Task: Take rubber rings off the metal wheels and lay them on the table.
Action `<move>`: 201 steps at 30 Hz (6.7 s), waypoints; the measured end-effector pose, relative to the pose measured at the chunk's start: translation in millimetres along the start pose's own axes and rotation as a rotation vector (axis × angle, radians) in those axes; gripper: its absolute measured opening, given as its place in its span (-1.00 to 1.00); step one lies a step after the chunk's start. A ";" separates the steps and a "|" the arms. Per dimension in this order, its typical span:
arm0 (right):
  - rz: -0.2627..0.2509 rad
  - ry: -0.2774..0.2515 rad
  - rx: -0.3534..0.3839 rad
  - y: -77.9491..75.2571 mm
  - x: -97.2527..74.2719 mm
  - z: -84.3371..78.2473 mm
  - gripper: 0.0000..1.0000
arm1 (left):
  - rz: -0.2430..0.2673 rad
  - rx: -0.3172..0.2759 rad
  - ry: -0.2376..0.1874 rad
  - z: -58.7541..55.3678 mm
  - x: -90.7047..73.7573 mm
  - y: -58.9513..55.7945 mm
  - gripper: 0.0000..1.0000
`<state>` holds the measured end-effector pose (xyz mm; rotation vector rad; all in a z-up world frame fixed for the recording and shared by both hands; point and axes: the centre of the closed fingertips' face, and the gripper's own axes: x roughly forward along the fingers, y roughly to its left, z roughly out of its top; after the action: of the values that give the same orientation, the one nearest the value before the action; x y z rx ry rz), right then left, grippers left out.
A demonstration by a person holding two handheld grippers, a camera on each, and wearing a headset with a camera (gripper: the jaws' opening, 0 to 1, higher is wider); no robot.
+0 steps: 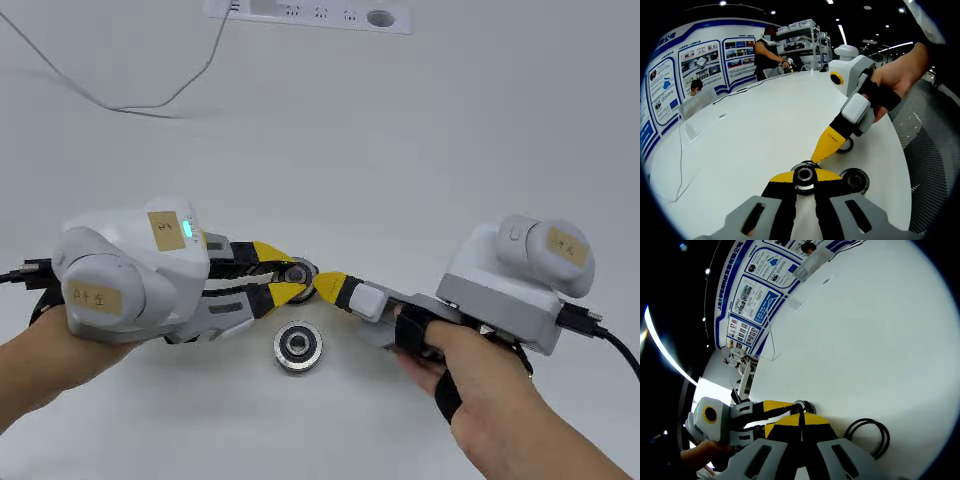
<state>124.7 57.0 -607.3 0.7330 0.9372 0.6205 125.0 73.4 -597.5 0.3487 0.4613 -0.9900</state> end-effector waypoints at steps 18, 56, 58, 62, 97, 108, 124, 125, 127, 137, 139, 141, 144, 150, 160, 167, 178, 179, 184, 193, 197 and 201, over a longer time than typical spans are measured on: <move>0.018 0.023 -0.049 9.2 2.9 -0.8 -1.00 | 0.001 -0.003 0.001 0.0 -0.2 -0.1 -0.75; 0.077 -0.014 0.085 19.6 -1.4 0.3 -0.99 | 0.056 -0.002 0.010 -4.4 -2.3 6.7 -0.74; 0.077 -0.014 0.092 19.3 -1.2 0.2 -0.99 | 0.055 -0.006 0.014 -5.2 -2.5 7.1 -0.74; 0.069 -0.012 0.098 17.9 -1.4 -0.2 -0.99 | 0.052 -0.009 0.025 -6.1 -2.3 7.6 -0.73; -0.043 -0.082 -0.045 4.5 -31.9 20.4 -0.98 | 0.091 -0.049 -0.041 19.1 -26.0 16.0 -0.52; -0.156 -0.113 -0.070 -29.7 -67.1 13.8 -0.97 | 0.091 -0.044 -0.041 20.5 -24.5 14.9 -0.43; -0.262 -0.103 -0.087 -58.5 -86.9 1.9 -0.96 | 0.089 -0.050 -0.035 17.6 -24.3 12.9 -0.37; -0.266 -0.099 -0.093 -59.3 -87.0 1.3 -0.96 | 0.090 -0.051 -0.034 17.2 -24.5 13.0 -0.37; -0.269 -0.096 -0.096 -60.0 -86.8 0.4 -0.95 | 0.091 -0.053 -0.030 15.9 -25.1 13.3 -0.36; -0.291 -0.100 -0.121 -60.8 -91.5 0.5 -0.84 | 0.088 -0.049 -0.005 10.0 -24.2 11.1 -0.34; -0.293 -0.118 -0.129 -60.4 -93.4 3.9 -0.78 | 0.083 -0.048 -0.003 10.9 -22.2 9.6 -0.34; -0.293 -0.132 -0.128 -59.9 -95.1 7.0 -0.74 | 0.078 -0.046 0.000 11.5 -19.8 8.5 -0.34; -0.269 -0.163 -0.115 -54.9 -95.2 13.4 -0.71 | 0.075 -0.046 0.001 12.3 -17.2 7.9 -0.35; -0.193 -0.197 -0.098 -36.2 -88.2 20.2 -0.69 | 0.062 -0.046 0.020 8.8 -11.5 6.2 -0.39; -0.152 -0.176 -0.101 -28.3 -80.0 15.8 -0.70 | 0.055 -0.042 0.037 4.9 -8.4 7.8 -0.54; -0.143 -0.177 -0.082 -28.5 -78.1 16.3 -0.71 | 0.041 -0.034 0.045 4.2 -4.8 6.4 -0.58; -0.125 -0.170 -0.072 -24.3 -74.3 14.9 -0.71 | 0.023 -0.033 0.057 1.0 -2.0 3.1 -0.70; -0.124 -0.168 -0.071 -24.1 -73.9 14.5 -0.71 | 0.023 -0.036 0.057 0.9 -1.9 3.2 -0.71; -0.120 -0.165 -0.069 -22.7 -72.7 13.0 -0.71 | 0.021 -0.050 0.058 -0.6 -1.6 4.2 -0.72; -0.110 -0.164 -0.059 -19.7 -69.3 13.5 -0.71 | 0.019 -0.050 0.048 -1.0 -1.9 3.6 -0.72; -0.094 -0.163 -0.055 -15.8 -64.0 15.2 -0.71 | 0.014 -0.051 0.040 -1.4 -2.1 3.8 -0.73; -0.064 -0.147 -0.063 -7.5 -55.3 13.7 -0.71 | 0.008 -0.036 0.044 -1.3 -2.1 3.3 -0.74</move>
<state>112.5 7.3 -580.9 0.6805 0.7996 0.5302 126.6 77.2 -597.3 0.3406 0.5160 -0.9663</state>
